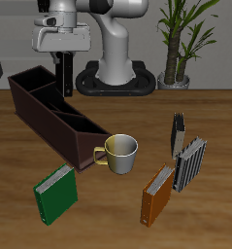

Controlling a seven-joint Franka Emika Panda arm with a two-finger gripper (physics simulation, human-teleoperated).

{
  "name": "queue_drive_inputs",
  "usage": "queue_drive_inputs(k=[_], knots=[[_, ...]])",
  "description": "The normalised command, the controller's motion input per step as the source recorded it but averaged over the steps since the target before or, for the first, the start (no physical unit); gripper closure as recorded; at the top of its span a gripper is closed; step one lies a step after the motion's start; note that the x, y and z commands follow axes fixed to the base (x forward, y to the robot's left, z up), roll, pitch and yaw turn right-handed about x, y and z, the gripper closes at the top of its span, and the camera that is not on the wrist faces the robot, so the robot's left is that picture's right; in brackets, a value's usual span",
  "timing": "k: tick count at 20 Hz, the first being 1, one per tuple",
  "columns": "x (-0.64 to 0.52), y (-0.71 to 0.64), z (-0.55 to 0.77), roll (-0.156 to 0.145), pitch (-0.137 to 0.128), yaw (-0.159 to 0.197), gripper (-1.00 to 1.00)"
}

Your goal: Place the black book into the right desk caddy's back compartment

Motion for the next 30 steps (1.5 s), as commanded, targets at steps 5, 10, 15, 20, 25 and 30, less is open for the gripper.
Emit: queue_drive_inputs(k=[5, 10, 15, 20, 25, 30], knots=[[-0.08, -0.20, -0.13, -0.038, 0.025, 0.061, 1.00], [-0.09, -0.23, 0.01, -0.048, -0.005, 0.046, 1.00], [0.00, -0.19, -0.01, -0.021, -0.013, 0.047, 1.00], [0.07, -0.32, -0.01, -0.071, 0.001, -0.018, 1.00], [-0.03, -0.06, 0.00, -0.017, -0.008, -0.009, 1.00], [0.05, -0.01, 0.01, 0.000, -0.012, -0.013, 1.00]])
